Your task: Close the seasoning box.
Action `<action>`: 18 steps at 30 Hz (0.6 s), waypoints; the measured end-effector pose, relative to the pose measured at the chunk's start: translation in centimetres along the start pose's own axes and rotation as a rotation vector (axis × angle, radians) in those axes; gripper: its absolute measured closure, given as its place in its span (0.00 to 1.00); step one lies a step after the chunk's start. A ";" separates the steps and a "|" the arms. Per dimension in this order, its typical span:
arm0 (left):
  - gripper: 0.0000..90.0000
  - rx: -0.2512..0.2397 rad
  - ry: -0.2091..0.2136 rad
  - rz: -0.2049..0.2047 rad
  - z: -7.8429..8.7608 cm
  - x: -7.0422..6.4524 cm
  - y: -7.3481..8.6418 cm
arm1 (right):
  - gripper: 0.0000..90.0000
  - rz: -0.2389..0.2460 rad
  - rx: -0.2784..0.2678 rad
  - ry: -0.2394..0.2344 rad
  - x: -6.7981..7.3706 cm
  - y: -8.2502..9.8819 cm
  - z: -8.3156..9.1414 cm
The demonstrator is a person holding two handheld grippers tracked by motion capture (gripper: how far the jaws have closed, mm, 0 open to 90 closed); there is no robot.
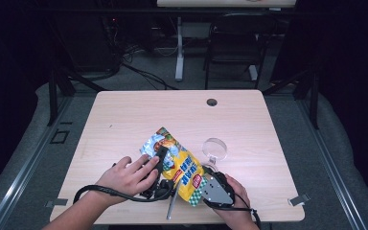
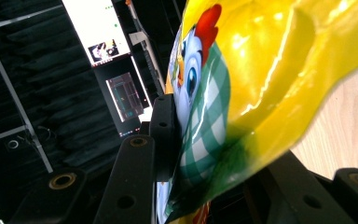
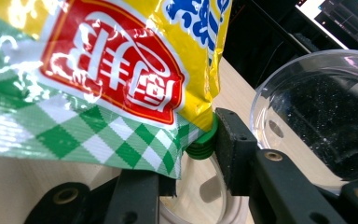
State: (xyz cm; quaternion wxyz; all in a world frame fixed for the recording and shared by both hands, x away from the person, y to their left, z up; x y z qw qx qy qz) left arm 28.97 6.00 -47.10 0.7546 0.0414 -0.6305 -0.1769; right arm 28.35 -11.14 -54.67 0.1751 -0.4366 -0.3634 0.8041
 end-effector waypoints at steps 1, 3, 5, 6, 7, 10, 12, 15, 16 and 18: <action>0.80 0.001 0.001 -0.001 0.0 0.0 0.0 | 0.79 -0.011 -0.004 -0.006 0.0 0.0 0.0; 0.80 -0.002 0.001 -0.003 0.0 0.1 0.0 | 0.79 -0.026 -0.007 -0.012 -0.1 0.0 0.0; 0.80 -0.001 0.002 -0.004 0.0 0.1 -0.1 | 0.79 -0.031 -0.006 -0.014 -0.1 0.0 0.0; 0.80 -0.002 0.003 -0.003 0.0 0.1 -0.1 | 0.79 -0.033 -0.006 -0.015 -0.1 0.0 0.0; 0.80 -0.001 0.009 0.005 0.0 0.0 -0.1 | 0.79 -0.037 -0.005 -0.016 -0.1 0.1 0.0; 0.80 -0.003 0.004 -0.001 0.0 0.1 -0.2 | 0.79 -0.045 -0.004 -0.022 -0.1 0.1 -0.1; 0.80 -0.005 0.005 -0.005 0.0 0.2 -0.2 | 0.79 -0.055 -0.004 -0.024 -0.1 0.1 -0.1; 0.80 -0.002 0.022 0.002 0.0 0.1 -0.1 | 0.79 -0.062 -0.005 -0.029 -0.1 0.1 -0.1; 0.80 0.002 0.028 0.006 0.0 0.0 -0.1 | 0.79 -0.063 -0.004 -0.029 -0.1 0.1 -0.1; 0.80 -0.002 0.021 0.006 0.0 0.1 -0.1 | 0.79 -0.070 -0.008 -0.033 -0.1 0.1 -0.1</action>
Point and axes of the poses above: each handheld gripper's, and its own axes: z roughly backward along the jaws, y roughly out of its underside, x roughly to its left, the point moved 5 cm from there along -z, roughly forward along the jaws, and after that the axes turned 3 degrees about z, right-handed, at the moved point
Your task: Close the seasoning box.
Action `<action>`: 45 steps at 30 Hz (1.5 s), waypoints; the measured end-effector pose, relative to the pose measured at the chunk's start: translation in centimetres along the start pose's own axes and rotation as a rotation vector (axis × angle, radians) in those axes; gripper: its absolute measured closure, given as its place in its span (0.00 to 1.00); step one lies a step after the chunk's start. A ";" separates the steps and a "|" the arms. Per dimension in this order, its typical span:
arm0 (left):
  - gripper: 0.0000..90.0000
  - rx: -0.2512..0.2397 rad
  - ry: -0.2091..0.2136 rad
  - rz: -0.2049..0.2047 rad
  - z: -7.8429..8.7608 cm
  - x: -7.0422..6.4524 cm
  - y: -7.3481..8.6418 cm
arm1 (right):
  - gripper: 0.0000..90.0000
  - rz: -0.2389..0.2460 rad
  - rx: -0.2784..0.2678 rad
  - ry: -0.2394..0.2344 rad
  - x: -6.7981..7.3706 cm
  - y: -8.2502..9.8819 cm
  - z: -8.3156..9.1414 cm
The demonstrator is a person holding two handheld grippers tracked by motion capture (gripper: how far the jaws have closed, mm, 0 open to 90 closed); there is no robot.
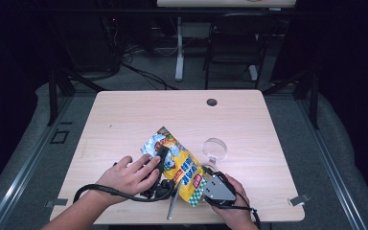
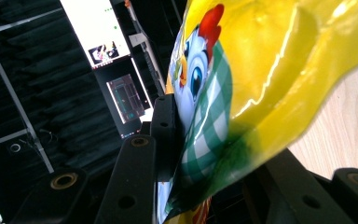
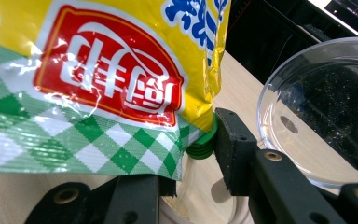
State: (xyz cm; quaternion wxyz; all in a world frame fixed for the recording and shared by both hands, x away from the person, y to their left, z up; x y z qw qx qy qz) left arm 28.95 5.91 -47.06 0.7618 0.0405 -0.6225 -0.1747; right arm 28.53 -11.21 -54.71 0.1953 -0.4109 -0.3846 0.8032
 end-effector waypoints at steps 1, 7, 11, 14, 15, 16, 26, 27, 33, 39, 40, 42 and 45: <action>0.80 0.000 0.001 0.000 0.0 0.0 0.0 | 0.79 -0.002 0.001 -0.001 0.0 0.0 0.0; 0.80 -0.003 -0.005 -0.008 0.0 0.1 -0.1 | 0.79 -0.013 0.002 -0.009 0.0 0.0 0.0; 0.80 0.002 -0.008 -0.020 0.0 0.3 -0.1 | 0.79 -0.020 -0.001 -0.014 -0.1 0.0 -0.1; 0.80 -0.001 -0.016 -0.027 0.1 0.4 -0.2 | 0.79 -0.024 -0.004 -0.014 -0.1 0.0 0.0; 0.80 -0.001 -0.014 -0.023 0.1 0.4 -0.2 | 0.79 -0.025 -0.005 -0.015 -0.1 0.0 0.0; 0.80 0.002 -0.010 -0.023 0.1 0.4 -0.2 | 0.79 -0.026 -0.005 -0.016 -0.1 0.0 -0.1; 0.80 0.006 -0.006 -0.053 0.2 0.7 -0.2 | 0.79 -0.029 -0.004 -0.018 -0.1 0.0 -0.1; 0.80 0.004 -0.006 -0.049 0.2 0.6 -0.2 | 0.79 -0.030 -0.004 -0.019 -0.1 0.0 -0.1; 0.80 0.001 -0.017 -0.052 0.2 0.7 -0.2 | 0.79 -0.031 -0.007 -0.019 -0.1 0.0 0.0; 0.80 0.002 -0.017 -0.054 0.3 0.8 -0.3 | 0.79 -0.035 -0.008 -0.019 -0.1 0.0 0.0; 0.80 0.003 -0.018 -0.056 0.3 0.8 -0.3 | 0.79 -0.036 -0.008 -0.019 -0.1 0.0 0.0; 0.81 0.003 -0.021 -0.056 0.3 0.9 -0.3 | 0.79 -0.038 -0.010 -0.020 -0.1 -0.1 0.0; 0.81 0.007 -0.021 -0.066 0.4 1.0 -0.3 | 0.79 -0.039 -0.012 -0.019 -0.1 -0.1 0.0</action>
Point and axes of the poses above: each handheld gripper's, and its own axes: z roughly backward along the jaws, y roughly out of its underside, x roughly to its left, the point moved 5 cm from there along -z, roughly forward along the jaws, and after that the axes turned 3 degrees about z, right-handed, at the moved point
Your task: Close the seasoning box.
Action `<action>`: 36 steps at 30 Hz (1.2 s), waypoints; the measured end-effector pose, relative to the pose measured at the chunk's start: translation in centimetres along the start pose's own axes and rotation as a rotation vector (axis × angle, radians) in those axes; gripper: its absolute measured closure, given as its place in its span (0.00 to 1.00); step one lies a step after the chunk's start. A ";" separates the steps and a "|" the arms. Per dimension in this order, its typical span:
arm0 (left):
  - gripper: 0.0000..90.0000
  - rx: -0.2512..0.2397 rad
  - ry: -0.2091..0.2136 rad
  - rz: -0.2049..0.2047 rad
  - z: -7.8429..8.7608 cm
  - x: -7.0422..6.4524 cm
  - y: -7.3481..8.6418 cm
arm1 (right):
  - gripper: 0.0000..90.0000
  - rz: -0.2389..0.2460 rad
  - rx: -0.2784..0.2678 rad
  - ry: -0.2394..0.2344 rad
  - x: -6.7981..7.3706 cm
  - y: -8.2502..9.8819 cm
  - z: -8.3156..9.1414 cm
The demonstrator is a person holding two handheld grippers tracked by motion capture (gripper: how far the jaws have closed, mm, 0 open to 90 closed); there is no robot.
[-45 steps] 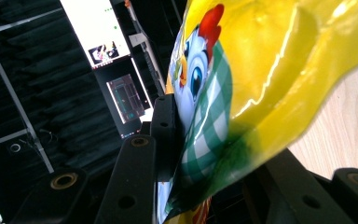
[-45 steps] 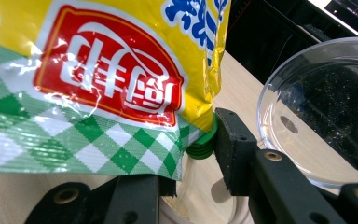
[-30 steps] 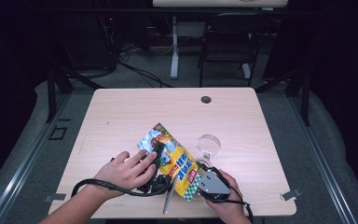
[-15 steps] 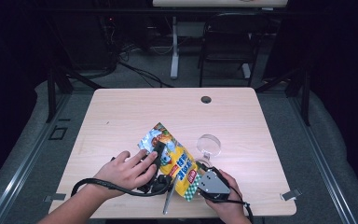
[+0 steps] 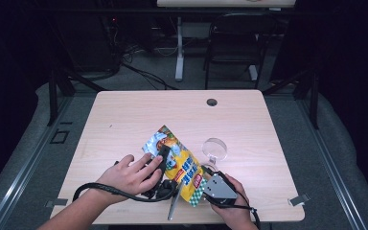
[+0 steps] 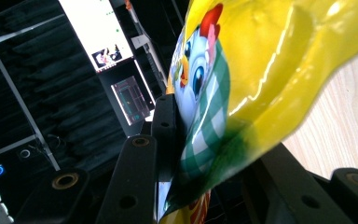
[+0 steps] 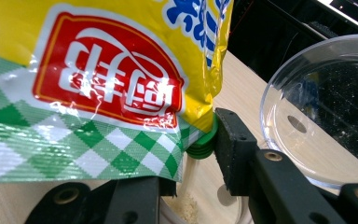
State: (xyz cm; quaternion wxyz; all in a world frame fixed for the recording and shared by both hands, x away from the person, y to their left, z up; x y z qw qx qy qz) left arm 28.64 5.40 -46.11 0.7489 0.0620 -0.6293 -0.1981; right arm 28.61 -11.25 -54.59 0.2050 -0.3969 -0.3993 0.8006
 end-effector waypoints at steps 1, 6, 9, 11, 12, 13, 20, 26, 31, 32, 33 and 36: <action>0.81 -0.001 0.000 -0.001 0.0 0.0 0.0 | 0.79 -0.001 0.000 -0.001 0.0 0.0 0.0; 0.82 -0.008 -0.002 -0.005 0.0 0.1 -0.1 | 0.79 0.000 -0.001 -0.002 0.0 0.0 0.0; 0.82 -0.005 -0.003 -0.018 0.1 0.2 -0.2 | 0.79 -0.004 -0.002 -0.003 0.0 0.0 -0.1; 0.82 -0.005 -0.006 -0.015 0.1 0.3 -0.2 | 0.79 -0.007 -0.003 -0.003 0.0 0.0 -0.1; 0.82 -0.005 -0.007 -0.016 0.1 0.3 -0.2 | 0.79 -0.008 -0.002 -0.005 0.0 0.0 0.0; 0.82 -0.006 -0.007 -0.015 0.1 0.3 -0.2 | 0.79 -0.010 -0.002 -0.007 0.0 0.0 0.0; 0.82 -0.002 0.000 -0.030 0.2 0.5 -0.2 | 0.79 -0.024 -0.005 -0.015 0.0 0.0 -0.1; 0.83 -0.014 0.000 -0.020 0.1 0.5 -0.3 | 0.79 -0.046 -0.003 -0.025 -0.1 0.0 0.0; 0.83 -0.018 0.004 -0.019 0.1 0.5 -0.3 | 0.79 -0.061 -0.002 -0.038 -0.1 0.1 0.0; 0.83 -0.019 0.008 -0.012 0.1 0.5 -0.3 | 0.79 -0.066 -0.003 -0.040 -0.1 0.1 0.0; 0.83 -0.017 0.010 -0.011 0.0 0.4 -0.3 | 0.79 -0.068 -0.001 -0.041 -0.1 0.1 0.0; 0.83 -0.009 0.013 -0.024 0.0 0.5 -0.3 | 0.79 -0.078 -0.004 -0.048 -0.1 0.1 0.0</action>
Point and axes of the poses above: each handheld gripper's, and its own axes: z roughly backward along the jaws, y roughly out of its underside, x roughly to its left, the point moved 5 cm from there along -z, roughly forward along the jaws, and after that the axes turned 3 degrees about z, right-handed, at the moved point
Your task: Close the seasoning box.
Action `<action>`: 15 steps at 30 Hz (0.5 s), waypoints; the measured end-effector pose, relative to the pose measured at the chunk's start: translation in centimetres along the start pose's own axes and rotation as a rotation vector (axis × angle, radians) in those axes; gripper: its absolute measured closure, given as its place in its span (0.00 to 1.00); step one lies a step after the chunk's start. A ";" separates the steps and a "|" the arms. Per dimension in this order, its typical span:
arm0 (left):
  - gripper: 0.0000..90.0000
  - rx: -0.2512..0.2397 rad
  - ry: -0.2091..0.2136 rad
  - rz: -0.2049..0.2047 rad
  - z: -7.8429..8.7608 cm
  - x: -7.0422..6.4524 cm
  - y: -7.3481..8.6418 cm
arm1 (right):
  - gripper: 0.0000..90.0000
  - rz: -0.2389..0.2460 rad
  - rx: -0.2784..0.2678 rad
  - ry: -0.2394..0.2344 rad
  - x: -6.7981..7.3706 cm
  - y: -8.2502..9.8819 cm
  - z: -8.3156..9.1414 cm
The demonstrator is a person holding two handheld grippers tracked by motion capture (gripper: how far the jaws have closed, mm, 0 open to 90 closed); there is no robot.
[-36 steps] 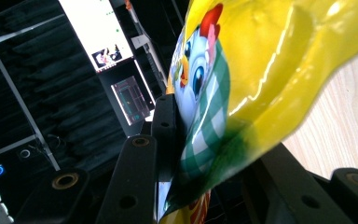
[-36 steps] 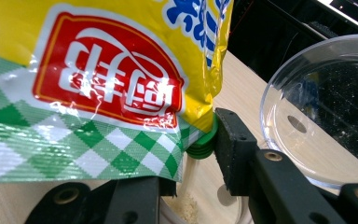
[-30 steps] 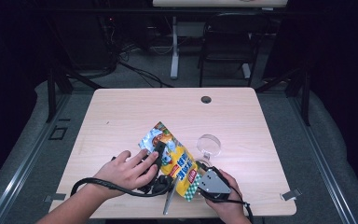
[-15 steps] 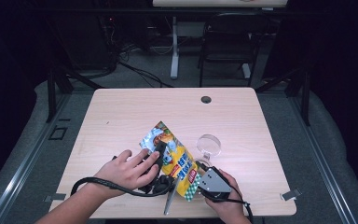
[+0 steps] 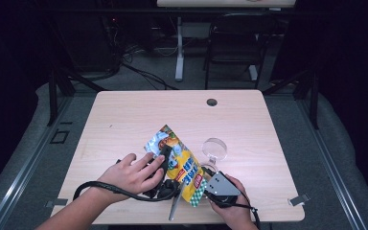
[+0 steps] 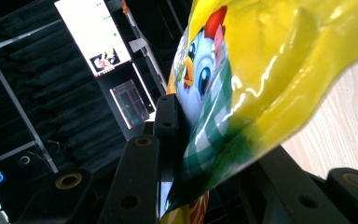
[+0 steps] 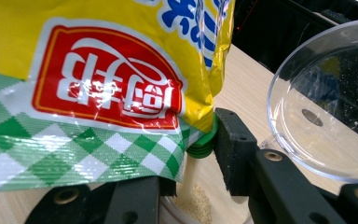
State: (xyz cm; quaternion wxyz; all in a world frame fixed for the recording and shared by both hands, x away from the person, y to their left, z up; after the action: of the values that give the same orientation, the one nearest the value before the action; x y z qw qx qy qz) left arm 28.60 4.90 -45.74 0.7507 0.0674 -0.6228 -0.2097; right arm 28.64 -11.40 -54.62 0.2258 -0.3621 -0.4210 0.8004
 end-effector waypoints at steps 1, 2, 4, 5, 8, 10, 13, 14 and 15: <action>0.83 0.000 0.000 -0.001 0.0 0.0 0.0 | 0.79 -0.002 -0.002 0.000 0.0 0.0 0.0; 0.83 0.001 0.000 -0.007 0.0 0.1 0.0 | 0.79 -0.002 0.003 0.001 0.0 0.0 0.0; 0.83 -0.001 -0.002 -0.006 0.0 0.1 -0.1 | 0.79 -0.011 0.001 -0.004 0.0 0.0 0.0; 0.83 -0.001 -0.002 -0.008 0.0 0.1 -0.1 | 0.79 -0.013 0.001 -0.006 -0.1 0.0 0.0; 0.83 0.001 0.001 -0.011 0.0 0.1 -0.1 | 0.79 -0.022 0.005 -0.012 -0.1 0.1 0.1; 0.83 -0.001 0.003 -0.010 0.0 0.1 -0.1 | 0.79 -0.029 0.006 -0.015 -0.1 0.1 0.1; 0.83 -0.004 0.008 -0.011 -0.1 0.1 -0.2 | 0.79 -0.034 0.011 -0.021 -0.1 0.1 0.1; 0.83 -0.004 0.008 -0.005 -0.1 0.0 -0.2 | 0.79 -0.040 0.010 -0.026 -0.1 0.1 0.1; 0.83 -0.003 0.009 -0.006 -0.1 0.0 -0.2 | 0.79 -0.043 0.008 -0.027 -0.1 0.1 0.1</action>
State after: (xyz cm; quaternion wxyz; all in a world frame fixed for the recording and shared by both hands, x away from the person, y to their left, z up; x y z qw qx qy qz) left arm 28.67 4.72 -45.81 0.7529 0.0692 -0.6190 -0.2125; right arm 28.59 -11.57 -54.63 0.2386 -0.3412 -0.4282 0.8021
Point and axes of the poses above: each handheld gripper's, and its own axes: z roughly backward along the jaws, y roughly out of its underside, x roughly to its left, the point moved 5 cm from there along -z, roughly forward along the jaws, and after that the axes turned 3 degrees about z, right-handed, at the moved point
